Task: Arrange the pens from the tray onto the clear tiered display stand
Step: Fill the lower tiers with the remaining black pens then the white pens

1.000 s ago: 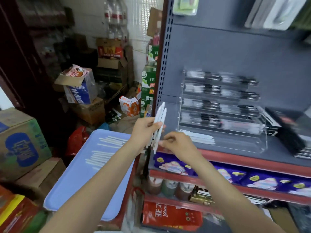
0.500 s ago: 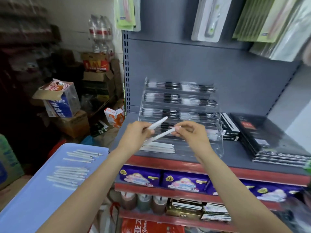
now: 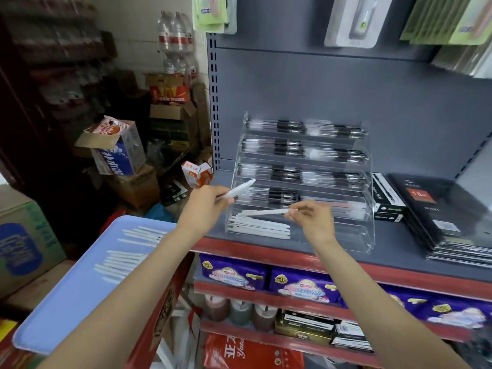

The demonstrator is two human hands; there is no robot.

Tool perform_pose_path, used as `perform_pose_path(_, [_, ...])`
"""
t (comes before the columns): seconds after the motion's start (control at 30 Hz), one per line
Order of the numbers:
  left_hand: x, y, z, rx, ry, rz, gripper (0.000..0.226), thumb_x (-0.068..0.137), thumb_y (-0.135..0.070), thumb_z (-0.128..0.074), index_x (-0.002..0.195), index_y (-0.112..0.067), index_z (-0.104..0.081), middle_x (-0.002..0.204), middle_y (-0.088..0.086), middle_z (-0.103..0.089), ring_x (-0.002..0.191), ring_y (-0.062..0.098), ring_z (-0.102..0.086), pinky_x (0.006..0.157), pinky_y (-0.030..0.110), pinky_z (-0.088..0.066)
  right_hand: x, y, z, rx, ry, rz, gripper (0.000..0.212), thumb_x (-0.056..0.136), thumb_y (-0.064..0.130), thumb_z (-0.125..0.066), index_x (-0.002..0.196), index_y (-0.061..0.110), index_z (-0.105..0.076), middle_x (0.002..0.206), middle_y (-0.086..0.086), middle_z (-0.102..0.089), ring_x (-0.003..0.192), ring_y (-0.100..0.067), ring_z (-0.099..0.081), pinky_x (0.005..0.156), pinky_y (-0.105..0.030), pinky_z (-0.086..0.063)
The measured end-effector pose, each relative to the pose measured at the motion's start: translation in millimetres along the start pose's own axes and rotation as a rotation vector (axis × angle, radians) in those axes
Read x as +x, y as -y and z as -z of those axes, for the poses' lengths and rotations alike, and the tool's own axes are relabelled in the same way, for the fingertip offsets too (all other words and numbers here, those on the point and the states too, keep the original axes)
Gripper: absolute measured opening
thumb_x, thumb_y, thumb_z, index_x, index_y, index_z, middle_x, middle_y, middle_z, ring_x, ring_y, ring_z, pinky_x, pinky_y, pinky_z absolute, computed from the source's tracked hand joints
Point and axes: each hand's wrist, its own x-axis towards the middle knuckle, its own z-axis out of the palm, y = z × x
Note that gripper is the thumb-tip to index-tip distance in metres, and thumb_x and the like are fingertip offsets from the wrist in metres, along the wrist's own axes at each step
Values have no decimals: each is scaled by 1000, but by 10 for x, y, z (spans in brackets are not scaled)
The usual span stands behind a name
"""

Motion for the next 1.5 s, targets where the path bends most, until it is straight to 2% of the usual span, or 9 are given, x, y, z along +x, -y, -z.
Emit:
perform_pose_path(0.17, [-25, 51, 13, -2, 7, -9, 12, 91, -18, -58, 94, -13, -68, 54, -11, -41, 49, 7, -33, 47, 17, -24, 60, -44, -65, -383, 33, 124, 5, 82, 8, -69, 85, 8, -73, 82, 0, -67, 79, -13, -61, 71, -14, -42])
perform_pose_path(0.33, [-4, 53, 40, 14, 28, -22, 11, 91, -18, -58, 89, -13, -67, 54, -9, -40, 49, 7, -33, 46, 19, -24, 56, -101, -130, -811, 31, 251, 12, 89, 11, -59, 88, 8, -70, 100, -9, -62, 83, -27, -63, 70, -33, -51])
perform_pose_path(0.5, [-10, 31, 21, 25, 84, -39, 23, 91, -19, -57, 71, -28, -51, 53, -7, -38, 50, 9, -33, 48, 22, -23, 59, -136, -197, -930, 96, 259, 17, 89, 7, -52, 90, 2, -69, 103, -14, -59, 86, -34, -61, 71, -36, -51])
perform_pose_path(0.63, [4, 48, -2, 37, 95, -43, 17, 91, -21, -57, 75, -24, -58, 55, -4, -40, 50, 10, -33, 48, 21, -23, 70, -60, -170, -757, 100, 290, 14, 88, 11, -61, 97, 8, -71, 101, -8, -66, 84, -22, -62, 76, -29, -49])
perform_pose_path(0.87, [1, -39, -113, -3, 246, -77, 18, 90, -21, -59, 100, -10, -68, 59, -5, -47, 49, 7, -39, 46, 16, -30, -127, 352, -114, 150, 316, 145, 24, 83, 3, -66, 104, 13, -67, 87, -6, -69, 76, -11, -67, 75, -18, -54])
perform_pose_path(1.1, [28, 9, -36, -60, 61, -86, 19, 91, -20, -57, 105, -14, -69, 54, -3, -43, 48, 9, -32, 44, 18, -27, -91, 277, 30, 182, 107, 105, 11, 82, -4, -64, 90, 0, -70, 74, -6, -69, 60, -2, -67, 63, -9, -51])
perform_pose_path(1.23, [29, 71, -28, -71, -29, -52, 23, 92, -18, -57, 112, -13, -67, 73, 12, -54, 59, 15, -40, 53, 25, -29, -43, 98, 71, 106, 25, 59, 9, 83, -3, -64, 89, -2, -70, 73, -5, -68, 57, 0, -66, 64, -9, -52])
perform_pose_path(1.4, [58, 67, -119, -80, 6, -47, 40, 97, -11, -43, 137, -10, -44, 91, 5, -38, 75, 16, -40, 67, 21, -29, 1, -44, -3, -3, -16, 51, 20, 81, 0, -67, 72, 17, -70, 68, 0, -69, 63, -9, -68, 74, -20, -54])
perform_pose_path(1.5, [51, 92, -153, -83, 22, -79, 42, 96, -6, -41, 138, -5, -39, 87, -1, -34, 72, 5, -38, 68, 14, -27, 23, -79, -61, -158, 15, 86, 12, 80, 5, -70, 76, 16, -70, 69, 4, -68, 63, 0, -64, 67, -5, -47])
